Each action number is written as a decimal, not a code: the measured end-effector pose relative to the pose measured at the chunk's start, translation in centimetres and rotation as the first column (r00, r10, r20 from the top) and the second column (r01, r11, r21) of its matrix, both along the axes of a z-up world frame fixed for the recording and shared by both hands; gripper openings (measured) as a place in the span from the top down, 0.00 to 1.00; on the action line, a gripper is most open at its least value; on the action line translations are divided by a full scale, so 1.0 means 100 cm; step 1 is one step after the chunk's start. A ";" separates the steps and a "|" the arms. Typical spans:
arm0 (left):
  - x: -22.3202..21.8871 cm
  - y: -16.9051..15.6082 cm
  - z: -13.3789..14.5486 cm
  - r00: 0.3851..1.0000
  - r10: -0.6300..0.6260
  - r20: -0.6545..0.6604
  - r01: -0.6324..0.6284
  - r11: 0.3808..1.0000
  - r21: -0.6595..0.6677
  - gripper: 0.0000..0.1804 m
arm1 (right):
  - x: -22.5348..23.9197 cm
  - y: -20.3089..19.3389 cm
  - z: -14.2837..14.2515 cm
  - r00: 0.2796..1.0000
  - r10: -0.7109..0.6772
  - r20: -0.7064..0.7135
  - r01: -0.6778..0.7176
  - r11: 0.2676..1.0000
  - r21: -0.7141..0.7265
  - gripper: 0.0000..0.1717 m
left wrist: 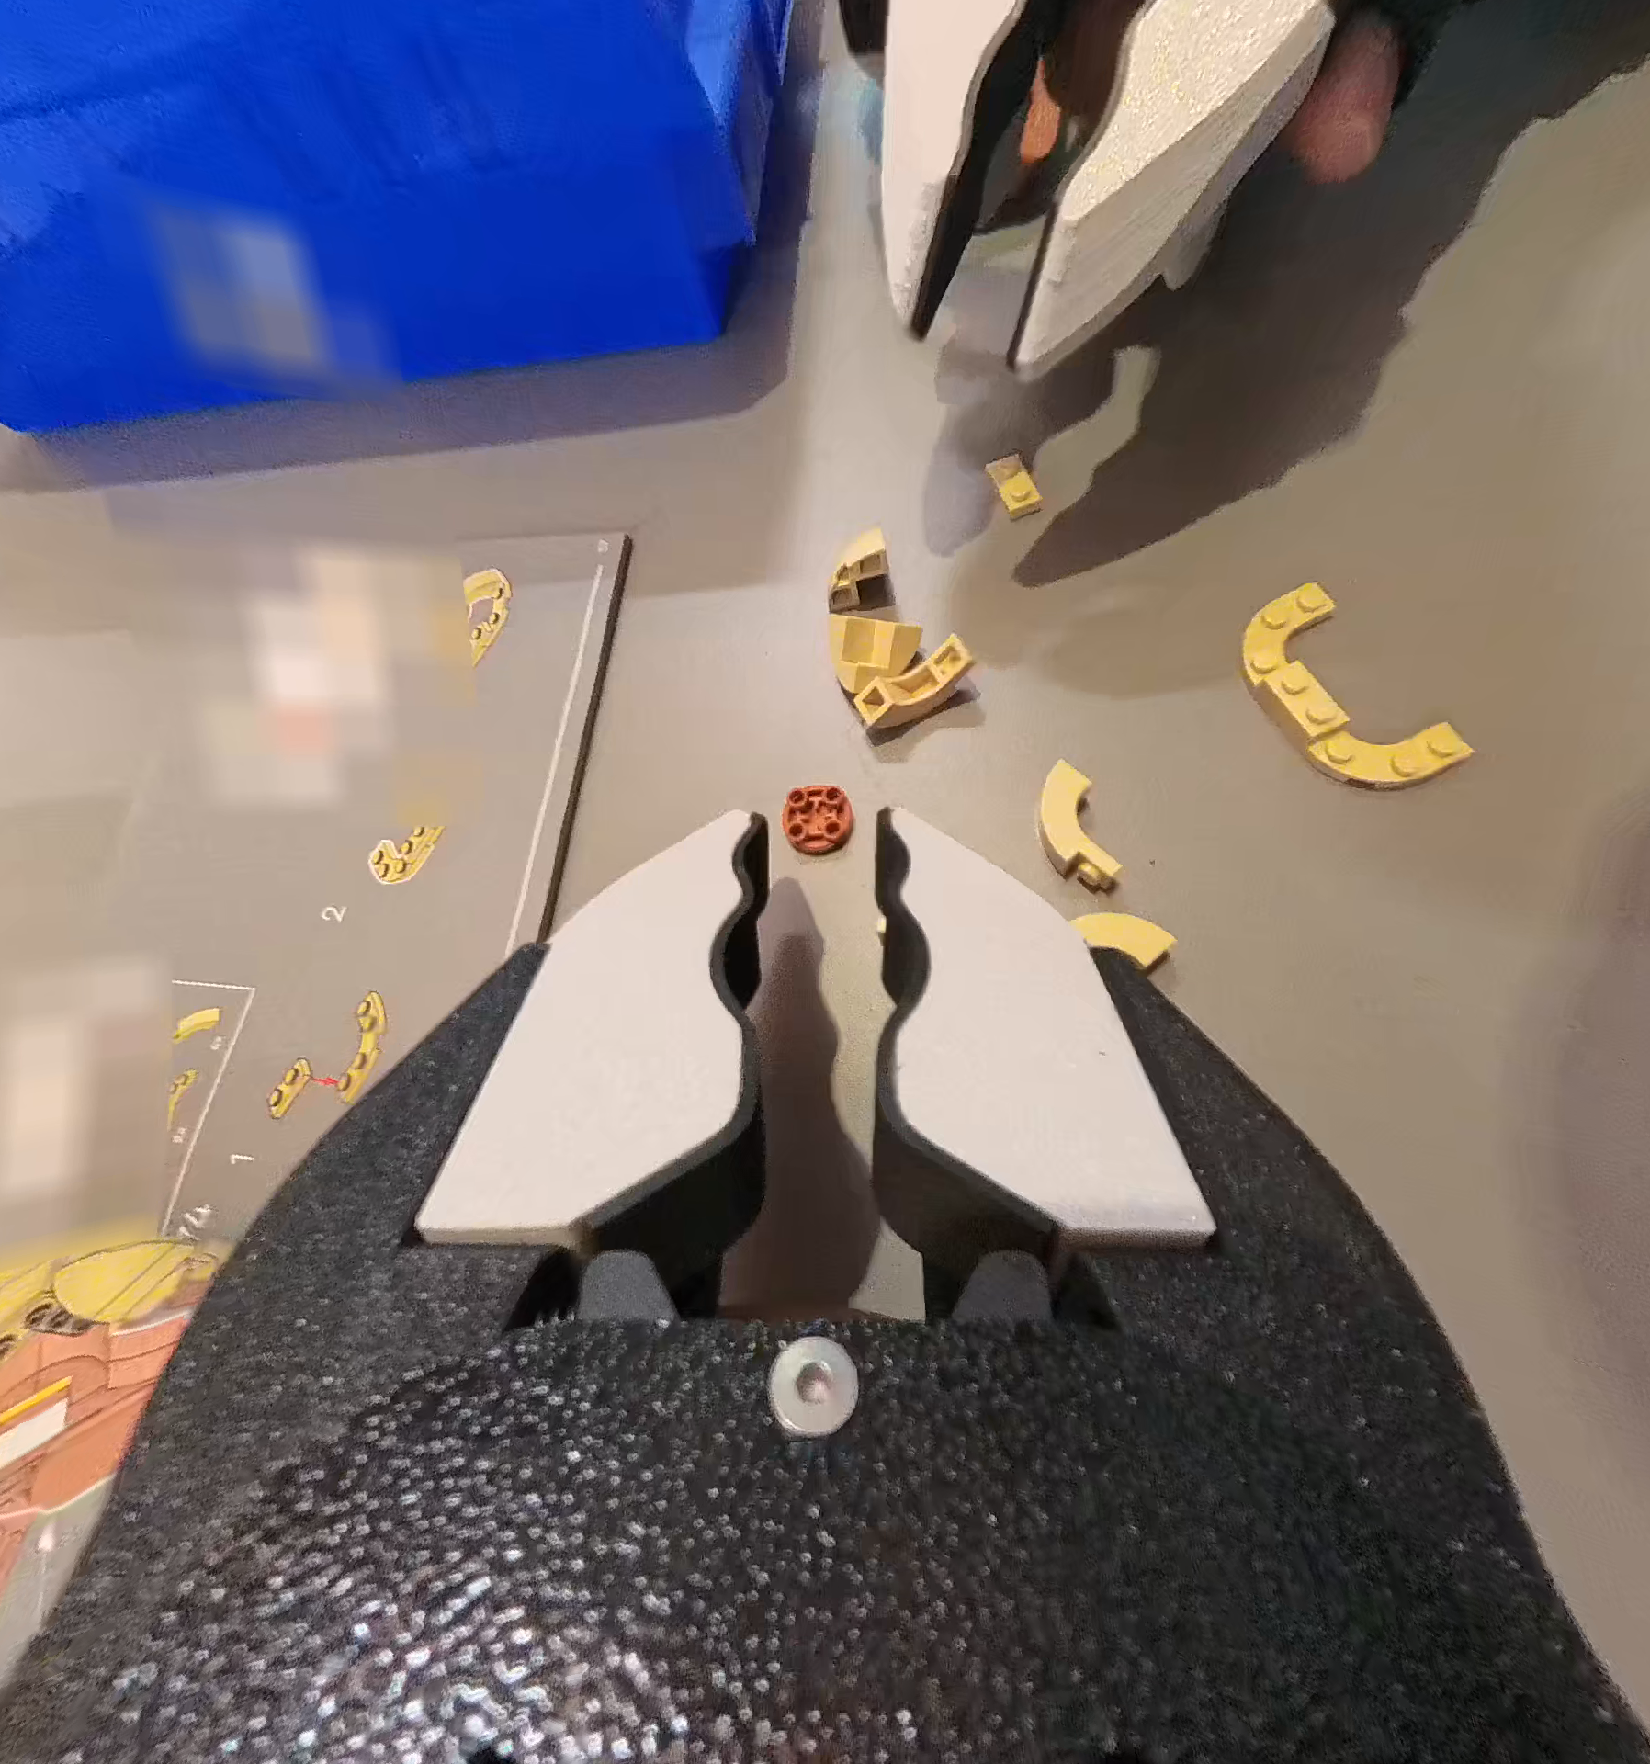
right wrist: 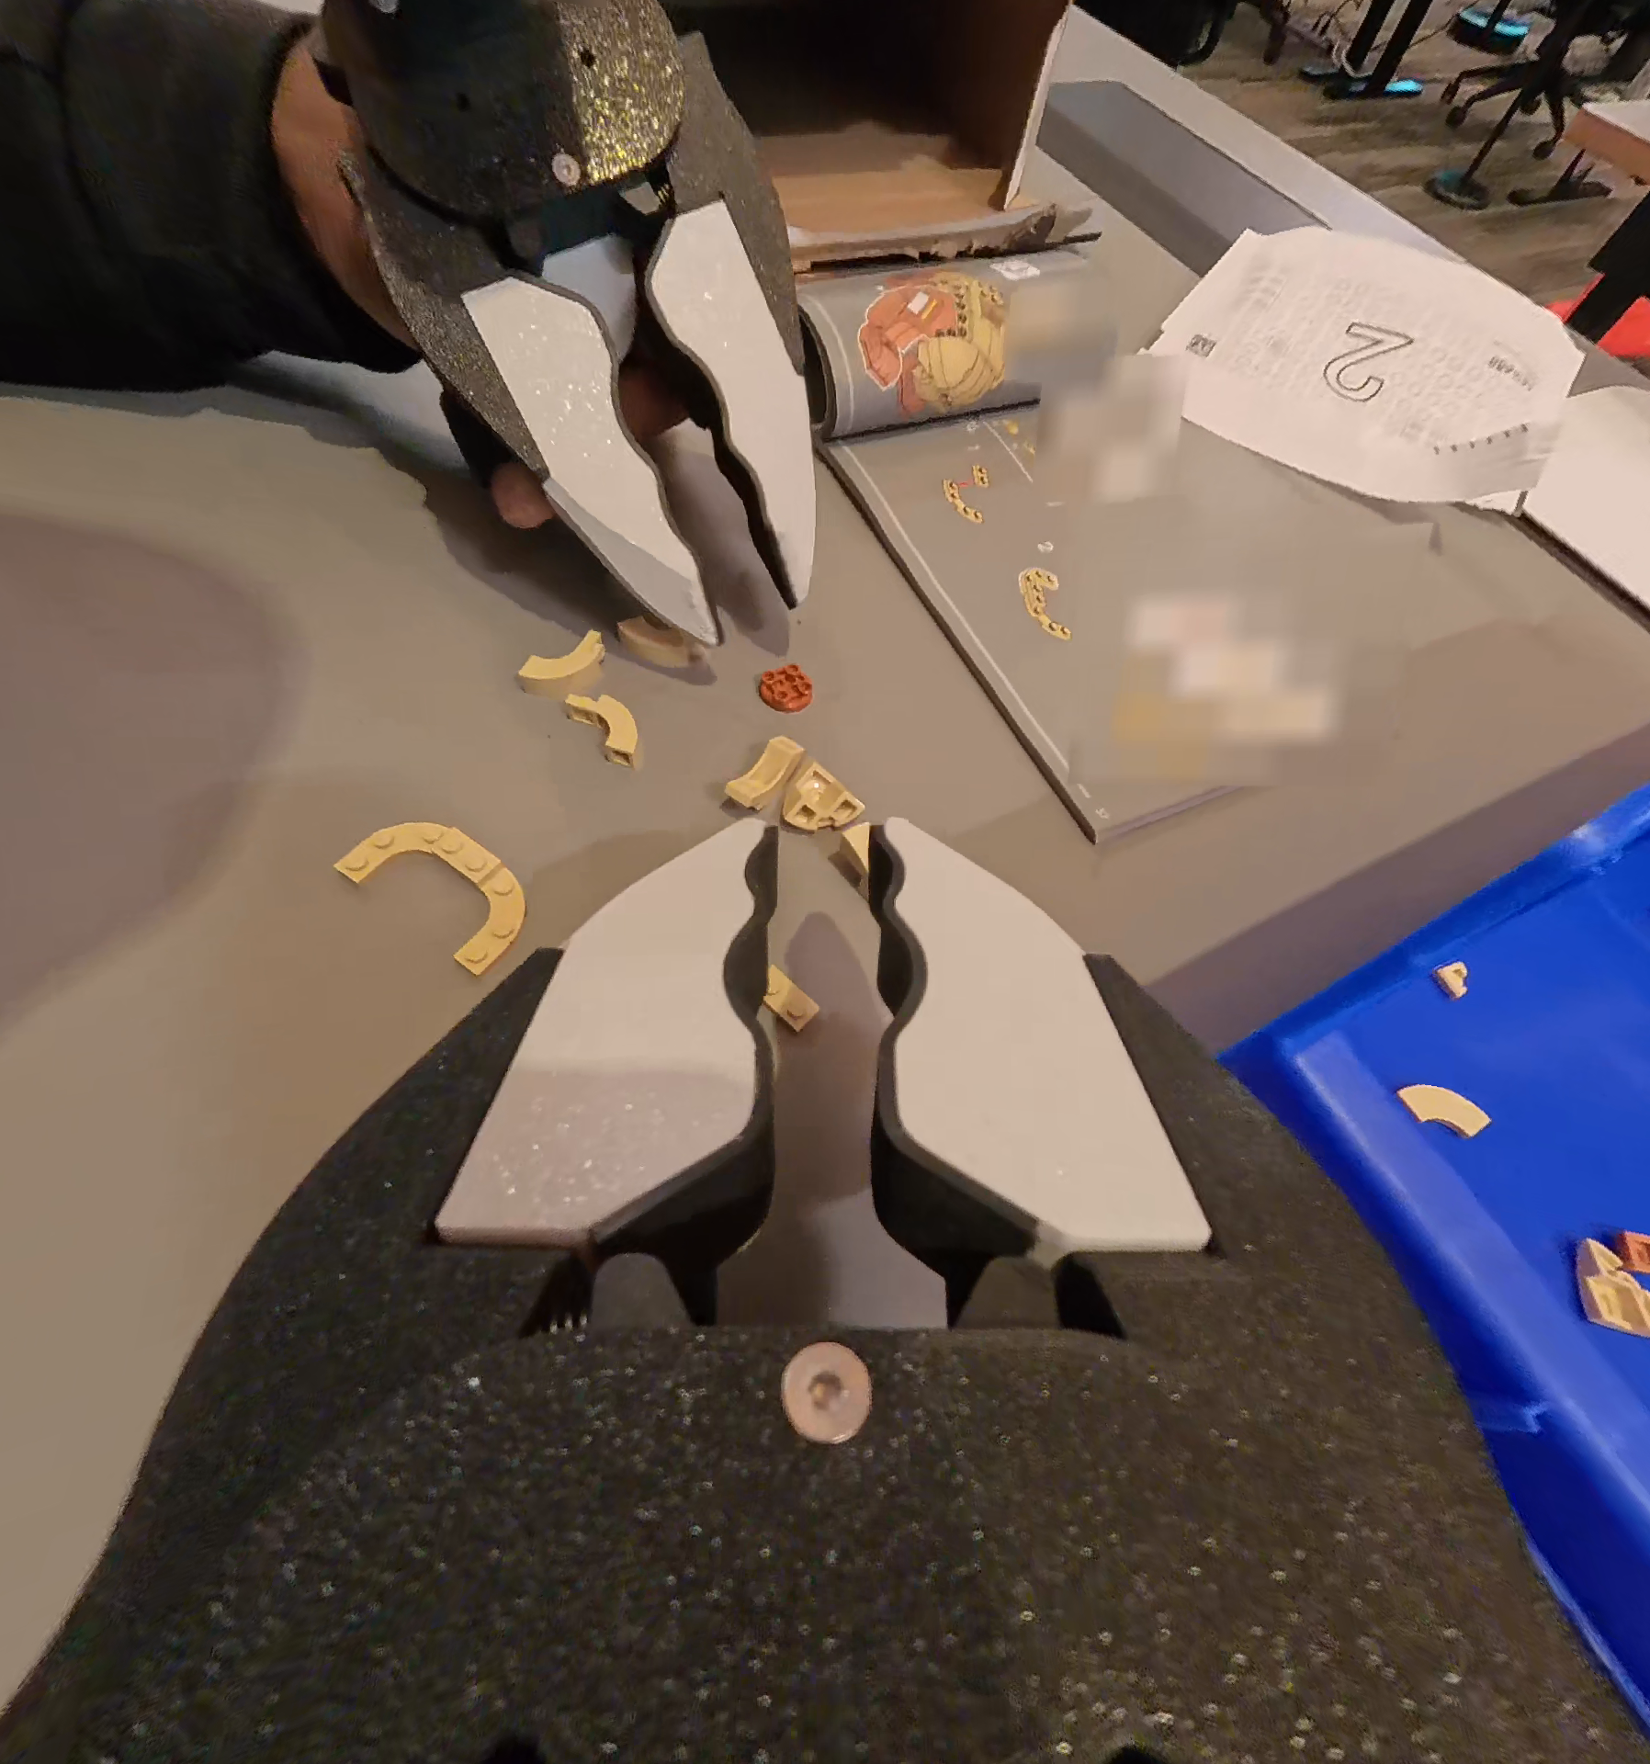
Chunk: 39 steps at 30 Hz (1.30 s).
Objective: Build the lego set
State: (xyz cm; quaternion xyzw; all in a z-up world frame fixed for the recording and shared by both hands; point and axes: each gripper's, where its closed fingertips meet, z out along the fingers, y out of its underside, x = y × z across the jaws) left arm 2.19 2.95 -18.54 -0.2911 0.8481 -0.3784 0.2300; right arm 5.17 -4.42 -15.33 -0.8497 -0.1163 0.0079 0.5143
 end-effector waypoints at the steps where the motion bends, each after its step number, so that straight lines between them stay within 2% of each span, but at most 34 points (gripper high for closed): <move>1: -0.004 0.000 0.001 1.000 -0.016 -0.015 0.016 1.000 -0.017 0.88 | 0.000 0.000 0.002 1.000 -0.001 0.003 0.001 1.000 0.011 0.90; 3: -0.013 0.003 0.003 0.997 -0.061 -0.047 0.059 0.998 -0.031 0.88 | 0.000 0.000 0.005 1.000 -0.002 0.008 0.002 1.000 0.025 0.90; 6: -0.029 0.003 0.009 0.987 -0.160 -0.026 0.160 0.987 0.003 0.88 | -0.001 0.000 0.008 1.000 0.004 0.019 -0.004 0.999 0.045 0.90; 11: -0.037 -0.005 0.005 0.976 -0.213 -0.040 0.214 0.976 0.029 0.87 | -0.003 0.001 0.000 1.000 0.014 0.022 -0.014 1.000 0.015 0.90; 15: -0.029 -0.004 0.003 0.985 -0.169 -0.034 0.170 0.985 0.026 0.87 | 0.004 -0.001 -0.007 1.000 -0.022 0.021 0.023 0.999 -0.045 0.90; 21: -0.006 0.007 0.005 0.998 0.002 -0.055 -0.007 0.997 -0.080 0.87 | 0.009 -0.007 -0.013 0.999 -0.041 0.002 0.041 0.991 -0.126 0.90; 24: -0.001 0.006 -0.003 0.995 0.036 -0.091 -0.040 0.998 -0.048 0.85 | 0.006 -0.012 -0.023 1.000 -0.020 -0.001 0.020 0.981 -0.194 0.89; 28: 0.004 -0.003 -0.005 0.989 0.060 -0.135 -0.070 0.995 -0.070 0.85 | 0.001 -0.018 -0.031 1.000 0.006 -0.001 -0.006 0.967 -0.256 0.89; 32: 0.006 -0.002 -0.015 0.981 0.092 -0.173 -0.093 0.996 0.001 0.85 | -0.004 -0.025 -0.035 0.999 0.042 -0.001 -0.040 0.950 -0.309 0.88; 39: 0.005 -0.007 -0.017 0.974 0.089 -0.207 -0.093 0.996 -0.011 0.92 | 0.002 -0.024 -0.046 0.999 0.014 0.028 -0.004 0.940 -0.342 0.86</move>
